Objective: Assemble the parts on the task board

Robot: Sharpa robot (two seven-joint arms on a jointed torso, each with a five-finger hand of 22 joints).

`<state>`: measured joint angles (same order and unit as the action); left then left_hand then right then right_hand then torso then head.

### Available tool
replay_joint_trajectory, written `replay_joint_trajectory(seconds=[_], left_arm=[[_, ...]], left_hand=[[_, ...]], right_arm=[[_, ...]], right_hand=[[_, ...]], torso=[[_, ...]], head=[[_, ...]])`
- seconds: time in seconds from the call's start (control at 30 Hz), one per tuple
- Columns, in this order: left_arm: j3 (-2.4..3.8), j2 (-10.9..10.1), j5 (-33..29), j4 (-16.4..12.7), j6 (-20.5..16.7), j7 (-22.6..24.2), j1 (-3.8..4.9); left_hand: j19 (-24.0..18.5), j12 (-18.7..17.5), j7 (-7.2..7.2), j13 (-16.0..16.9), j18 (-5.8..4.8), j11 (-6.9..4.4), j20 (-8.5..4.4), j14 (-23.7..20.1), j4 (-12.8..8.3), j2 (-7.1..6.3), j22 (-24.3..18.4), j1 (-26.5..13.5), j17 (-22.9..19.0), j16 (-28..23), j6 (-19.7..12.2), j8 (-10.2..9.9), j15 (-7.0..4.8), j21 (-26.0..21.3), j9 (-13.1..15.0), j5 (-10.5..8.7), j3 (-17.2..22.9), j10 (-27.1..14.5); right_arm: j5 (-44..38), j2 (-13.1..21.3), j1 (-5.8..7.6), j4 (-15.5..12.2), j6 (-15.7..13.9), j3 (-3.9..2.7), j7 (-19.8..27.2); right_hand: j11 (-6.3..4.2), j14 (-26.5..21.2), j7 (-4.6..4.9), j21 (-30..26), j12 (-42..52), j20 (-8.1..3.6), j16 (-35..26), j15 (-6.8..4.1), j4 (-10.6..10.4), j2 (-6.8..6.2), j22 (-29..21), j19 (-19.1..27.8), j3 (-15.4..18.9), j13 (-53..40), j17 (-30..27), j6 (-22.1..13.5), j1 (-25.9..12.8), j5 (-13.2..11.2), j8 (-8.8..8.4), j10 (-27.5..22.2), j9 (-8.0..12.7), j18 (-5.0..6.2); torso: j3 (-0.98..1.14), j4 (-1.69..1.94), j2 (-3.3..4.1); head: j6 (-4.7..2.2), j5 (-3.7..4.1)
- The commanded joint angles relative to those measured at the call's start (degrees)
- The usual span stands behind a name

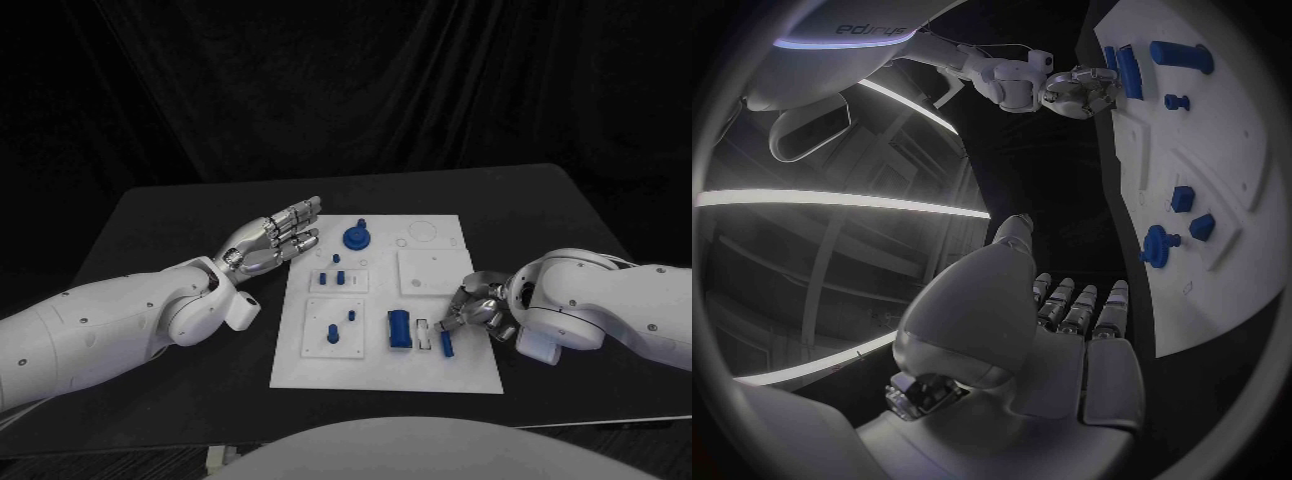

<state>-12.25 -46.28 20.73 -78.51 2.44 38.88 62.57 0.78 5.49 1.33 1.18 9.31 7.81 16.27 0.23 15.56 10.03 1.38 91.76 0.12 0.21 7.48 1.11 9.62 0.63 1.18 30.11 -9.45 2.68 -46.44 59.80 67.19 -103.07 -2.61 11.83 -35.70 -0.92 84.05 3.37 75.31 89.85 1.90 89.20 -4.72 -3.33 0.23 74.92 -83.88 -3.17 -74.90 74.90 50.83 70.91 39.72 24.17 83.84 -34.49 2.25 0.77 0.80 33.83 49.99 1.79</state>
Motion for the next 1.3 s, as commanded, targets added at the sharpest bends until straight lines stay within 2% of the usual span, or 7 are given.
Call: replay_joint_trajectory(seconds=[0.03, 0.43, 1.07, 1.3], left_arm=[[0.06, 0.03, -0.18, -0.10, 0.77, 3.02, -0.09], [0.06, 0.28, -0.18, 0.16, 1.07, 2.64, -0.11], [0.06, 0.44, -0.18, 0.28, 1.40, 1.99, -0.15], [0.06, 0.34, -0.18, 0.13, 1.27, 2.40, -0.15]], left_hand=[[0.02, 0.26, 0.38, 0.08, 0.70, 0.54, 0.56, -0.10, -0.08, -0.33, 0.09, 0.11, -0.05, -0.11, -0.01, 0.23, 0.41, -0.01, 0.06, 0.14, 0.31, 0.06], [0.04, 0.26, 0.47, 0.08, 0.69, 0.58, 0.58, -0.11, -0.11, -0.31, 0.12, 0.15, -0.06, -0.12, 0.00, 0.23, 0.41, 0.01, 0.06, 0.15, 0.34, 0.05], [0.04, 0.26, 0.47, 0.08, 0.69, 0.58, 0.58, -0.11, -0.11, -0.31, 0.12, 0.15, -0.06, -0.12, 0.00, 0.23, 0.41, 0.01, 0.06, 0.15, 0.34, 0.05], [0.06, 0.27, 0.58, 0.08, 0.67, 0.65, 0.60, -0.11, -0.16, -0.27, 0.13, 0.21, -0.06, -0.12, 0.08, 0.23, 0.38, 0.02, 0.06, 0.16, 0.41, 0.05]], right_arm=[[1.57, -0.08, 0.09, -0.20, -3.09, -0.01, -0.50], [4.07, -0.55, 0.66, 0.13, -4.62, -0.01, -0.26], [8.77, -2.79, 1.69, 1.74, -2.42, -0.01, -0.26], [7.68, -3.65, 1.50, 2.68, -1.44, 0.00, -0.38]], right_hand=[[-0.22, 5.50, -0.21, -0.35, 0.15, -0.45, -0.20, -0.06, -0.09, -0.03, 10.13, -1.55, -0.34, -15.10, 13.19, 0.09, -0.62, 0.30, 0.27, 6.16, -0.07, 1.14], [-0.22, 5.48, -0.25, -0.54, 0.15, -0.44, -0.24, -0.05, -0.04, 0.06, 10.08, -1.49, -0.61, -15.10, 13.13, 0.10, -0.71, 0.45, 0.44, 6.16, -0.16, 1.17], [-0.25, 5.51, -0.28, -0.58, 0.15, -0.45, -0.18, -0.06, 0.11, 0.02, 10.07, -1.49, -0.83, -15.10, 13.23, 0.06, -0.68, 0.52, 0.56, 6.16, -0.21, 1.18], [-0.15, 5.49, -0.13, -0.84, 0.15, -0.43, -0.23, -0.01, 0.29, -0.17, 10.02, -1.43, -1.36, -15.10, 13.15, -0.47, -1.21, -0.93, 0.70, 6.16, -0.23, 1.22]], torso=[[-0.01, 0.03, 0.10], [0.00, 0.03, 0.04], [0.00, 0.01, 0.04], [0.00, 0.02, 0.04]], head=[[0.01, -0.15], [0.01, -0.11], [0.01, 0.07], [0.01, 0.03]])
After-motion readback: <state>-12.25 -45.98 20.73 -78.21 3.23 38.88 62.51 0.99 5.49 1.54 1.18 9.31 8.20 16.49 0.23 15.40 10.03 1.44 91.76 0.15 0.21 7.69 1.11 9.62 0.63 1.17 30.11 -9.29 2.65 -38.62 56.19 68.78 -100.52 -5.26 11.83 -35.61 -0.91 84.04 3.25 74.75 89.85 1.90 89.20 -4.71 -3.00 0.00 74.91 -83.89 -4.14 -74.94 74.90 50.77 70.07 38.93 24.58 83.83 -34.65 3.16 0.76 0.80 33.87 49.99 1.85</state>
